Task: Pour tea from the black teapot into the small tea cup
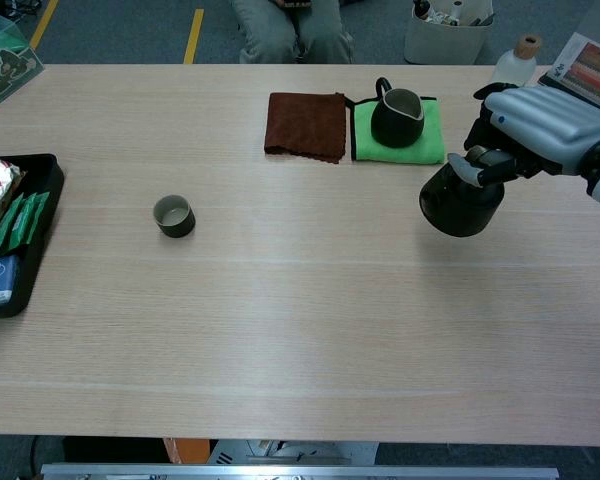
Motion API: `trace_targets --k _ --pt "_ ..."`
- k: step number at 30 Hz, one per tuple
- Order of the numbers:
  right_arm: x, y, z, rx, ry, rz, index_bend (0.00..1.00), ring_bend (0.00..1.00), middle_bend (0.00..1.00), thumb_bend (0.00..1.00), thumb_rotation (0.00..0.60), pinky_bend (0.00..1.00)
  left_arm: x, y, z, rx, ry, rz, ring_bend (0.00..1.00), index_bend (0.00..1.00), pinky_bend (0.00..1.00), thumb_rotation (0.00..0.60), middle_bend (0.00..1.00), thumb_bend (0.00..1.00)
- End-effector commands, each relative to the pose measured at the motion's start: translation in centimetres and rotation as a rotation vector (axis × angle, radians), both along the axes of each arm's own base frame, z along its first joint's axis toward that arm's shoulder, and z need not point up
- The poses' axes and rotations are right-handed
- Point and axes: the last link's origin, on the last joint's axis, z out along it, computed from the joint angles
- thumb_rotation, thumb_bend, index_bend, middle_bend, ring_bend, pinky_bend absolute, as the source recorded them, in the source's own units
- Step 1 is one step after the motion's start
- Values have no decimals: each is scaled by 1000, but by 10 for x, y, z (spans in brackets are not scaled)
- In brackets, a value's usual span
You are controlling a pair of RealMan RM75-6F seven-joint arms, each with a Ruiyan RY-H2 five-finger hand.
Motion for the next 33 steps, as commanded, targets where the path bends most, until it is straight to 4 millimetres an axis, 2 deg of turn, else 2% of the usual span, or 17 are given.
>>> trace_targets --k 1,17,26,33 --pt "1 0 1 -7 6 1 1000 979 1000 470 358 106 0 0 0 0 0 -1 222 280 220 600 258 298" --pt "3 0 10 -43 21 7 1000 974 1000 475 421 106 2 8 -4 -32 9 -26 222 280 219 600 257 298" --pt "1 0 20 -70 33 8 1000 974 1000 474 449 106 18 28 -18 -130 2 -113 222 259 219 600 253 298" --pt "-1 0 29 -92 31 3 1000 974 1000 473 455 106 35 49 -39 -245 -2 -187 221 225 219 600 251 298"
